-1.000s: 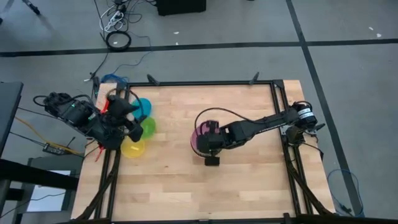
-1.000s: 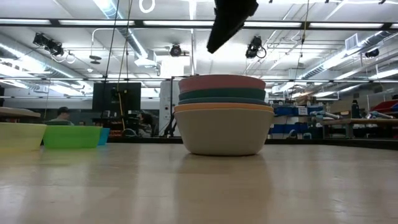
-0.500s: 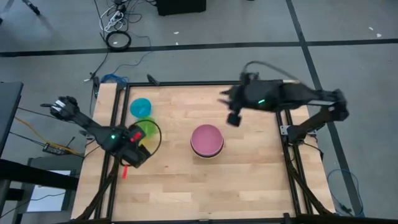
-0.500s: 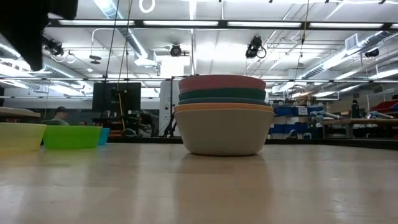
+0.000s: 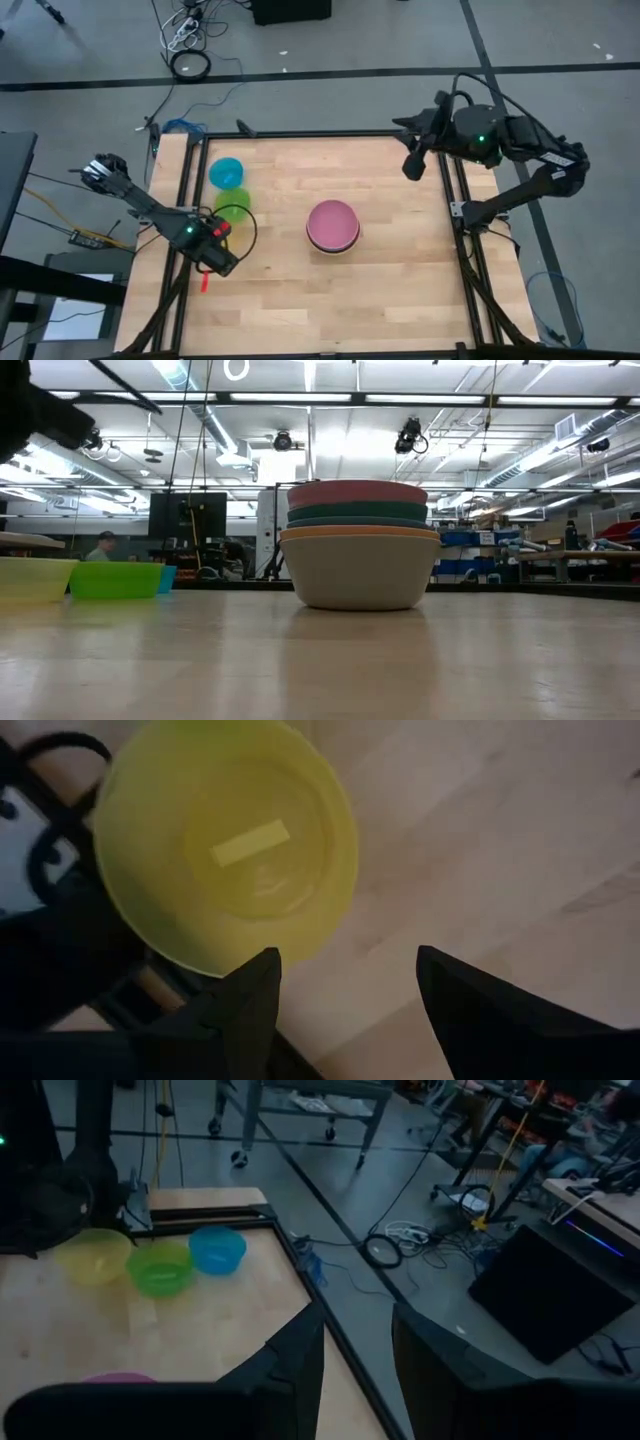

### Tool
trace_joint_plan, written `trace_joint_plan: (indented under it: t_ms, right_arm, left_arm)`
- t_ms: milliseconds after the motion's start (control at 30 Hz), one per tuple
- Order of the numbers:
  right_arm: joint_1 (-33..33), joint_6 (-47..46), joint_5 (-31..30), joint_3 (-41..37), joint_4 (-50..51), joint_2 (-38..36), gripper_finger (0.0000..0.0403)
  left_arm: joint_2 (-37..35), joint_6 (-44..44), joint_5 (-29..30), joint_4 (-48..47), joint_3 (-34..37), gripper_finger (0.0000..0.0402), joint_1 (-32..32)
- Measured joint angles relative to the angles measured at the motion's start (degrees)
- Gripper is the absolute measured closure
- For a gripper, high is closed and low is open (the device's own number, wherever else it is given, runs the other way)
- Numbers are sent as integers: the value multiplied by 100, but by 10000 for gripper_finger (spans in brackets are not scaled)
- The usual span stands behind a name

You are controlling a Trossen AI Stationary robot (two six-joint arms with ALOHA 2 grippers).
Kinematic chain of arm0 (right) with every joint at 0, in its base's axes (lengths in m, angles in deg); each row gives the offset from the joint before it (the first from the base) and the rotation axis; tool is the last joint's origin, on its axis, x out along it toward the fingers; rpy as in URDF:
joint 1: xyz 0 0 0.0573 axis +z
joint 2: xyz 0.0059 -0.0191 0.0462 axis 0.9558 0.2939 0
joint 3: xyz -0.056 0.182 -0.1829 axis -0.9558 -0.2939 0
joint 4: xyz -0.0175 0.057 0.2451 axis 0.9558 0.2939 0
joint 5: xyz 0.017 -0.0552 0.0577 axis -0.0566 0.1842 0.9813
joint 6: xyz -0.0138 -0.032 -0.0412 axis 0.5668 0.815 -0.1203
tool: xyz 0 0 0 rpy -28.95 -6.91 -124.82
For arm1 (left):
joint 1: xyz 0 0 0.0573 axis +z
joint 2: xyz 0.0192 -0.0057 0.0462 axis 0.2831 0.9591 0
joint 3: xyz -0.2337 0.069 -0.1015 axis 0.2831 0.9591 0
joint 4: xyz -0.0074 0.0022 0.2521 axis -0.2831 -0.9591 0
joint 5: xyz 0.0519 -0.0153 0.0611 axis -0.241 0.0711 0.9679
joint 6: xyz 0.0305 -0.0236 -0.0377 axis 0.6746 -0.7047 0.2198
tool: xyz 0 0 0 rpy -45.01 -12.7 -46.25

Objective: Nest bowls inside each other
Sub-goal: Stack the yellow bowl on top of the pink bowl

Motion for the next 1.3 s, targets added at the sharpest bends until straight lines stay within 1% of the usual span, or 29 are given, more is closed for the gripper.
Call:
trace_joint_plan:
  t_ms: [200, 367, 567, 633, 733, 800, 867, 933, 967, 1000, 1133, 1233, 1300]
  right_arm:
    - [2, 37, -5, 0, 11, 43, 296]
    - [2, 35, -7, 0, 3, 42, 296]
    - [2, 30, -7, -2, 0, 65, 296]
    - [2, 26, -9, -2, 0, 71, 296]
    - [2, -34, -10, -2, -5, 96, 296]
    - [2, -35, -12, -2, -8, 116, 296]
    - [2, -38, -19, -2, -18, 117, 296]
    - [2, -38, -29, -2, -38, 116, 296]
    - [2, -39, -29, -2, -53, 116, 296]
    - [2, -40, -29, -2, -75, 116, 296]
    - [2, -40, -29, -2, -85, 116, 296]
    - [2, -43, -29, -2, -87, 116, 296]
    - [2, -47, -29, -2, -89, 116, 296]
  left_arm:
    - [0, -39, -108, 441, 333, 159, 4]
    - [-2, -38, -155, 621, 632, 159, 4]
    - [-2, 92, 47, 1184, 1068, 160, 4]
    - [-2, 150, 100, 1375, 1157, 168, 4]
    - [0, 277, 203, 1475, 1193, 201, 4]
    - [-2, 310, 221, 1526, 1193, 239, 4]
    - [-2, 335, 240, 1595, 1193, 291, 4]
    - [-2, 401, 246, 1743, 1193, 353, 4]
    - [-2, 434, 255, 1848, 1184, 376, 4]
    - [-2, 454, 297, 1893, 1141, 386, 6]
    - [-2, 750, 584, 2062, 743, 395, 18]
    - [2, 1136, 914, 2059, 169, 397, 73]
    - [1, 1529, 1249, 2061, -309, 397, 123]
